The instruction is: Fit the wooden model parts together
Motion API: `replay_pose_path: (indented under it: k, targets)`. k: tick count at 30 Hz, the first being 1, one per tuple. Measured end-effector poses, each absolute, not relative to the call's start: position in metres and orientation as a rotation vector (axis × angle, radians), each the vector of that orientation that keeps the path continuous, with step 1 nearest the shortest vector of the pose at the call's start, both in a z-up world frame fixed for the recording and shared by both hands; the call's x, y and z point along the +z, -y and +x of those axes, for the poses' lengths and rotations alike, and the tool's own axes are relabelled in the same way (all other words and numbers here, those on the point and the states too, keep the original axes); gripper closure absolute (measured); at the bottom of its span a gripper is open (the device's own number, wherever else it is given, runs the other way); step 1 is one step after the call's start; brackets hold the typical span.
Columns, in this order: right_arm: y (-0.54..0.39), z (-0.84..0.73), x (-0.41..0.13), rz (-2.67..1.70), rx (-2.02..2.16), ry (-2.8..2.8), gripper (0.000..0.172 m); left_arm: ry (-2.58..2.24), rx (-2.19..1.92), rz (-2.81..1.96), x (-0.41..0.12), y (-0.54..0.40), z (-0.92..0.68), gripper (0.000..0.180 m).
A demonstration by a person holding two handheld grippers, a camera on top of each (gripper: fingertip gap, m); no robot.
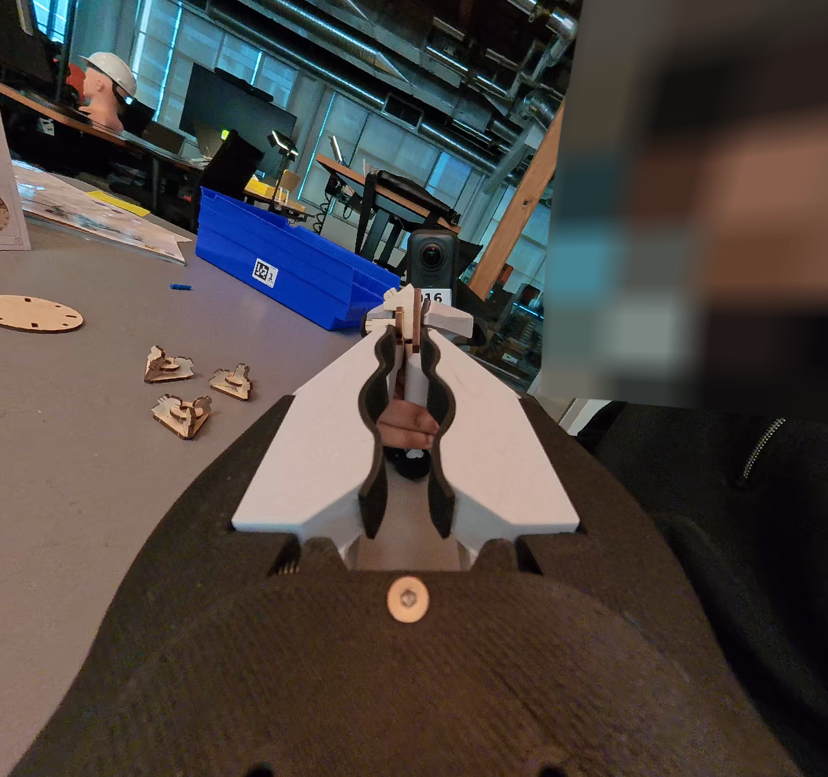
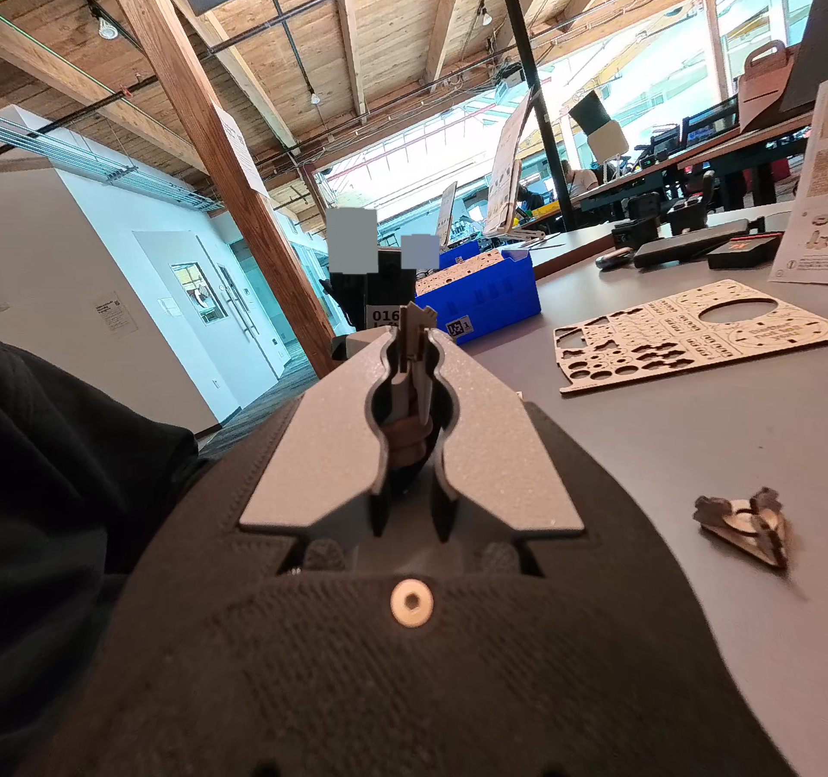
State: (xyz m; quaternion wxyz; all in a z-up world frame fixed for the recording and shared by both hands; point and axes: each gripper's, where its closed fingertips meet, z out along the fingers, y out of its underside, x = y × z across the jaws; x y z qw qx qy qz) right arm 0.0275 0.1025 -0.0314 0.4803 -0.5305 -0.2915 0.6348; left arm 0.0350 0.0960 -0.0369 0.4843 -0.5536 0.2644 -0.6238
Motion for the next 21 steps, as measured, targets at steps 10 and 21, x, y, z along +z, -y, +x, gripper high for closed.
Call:
replay_pose_path:
  k: [10,21]
  targets:
    - [-0.1038,0.0276,-0.0314,-1.298,1.547,0.703,0.163,-0.64,-1.524,-1.353,-0.0377,-0.0968,0.0356,0.172]
    - [-0.1036,0.0274,-0.0311,-1.296,1.549,0.704,0.163,-0.642,-1.521,-1.354,-0.0375,-0.0959,0.0357,0.172]
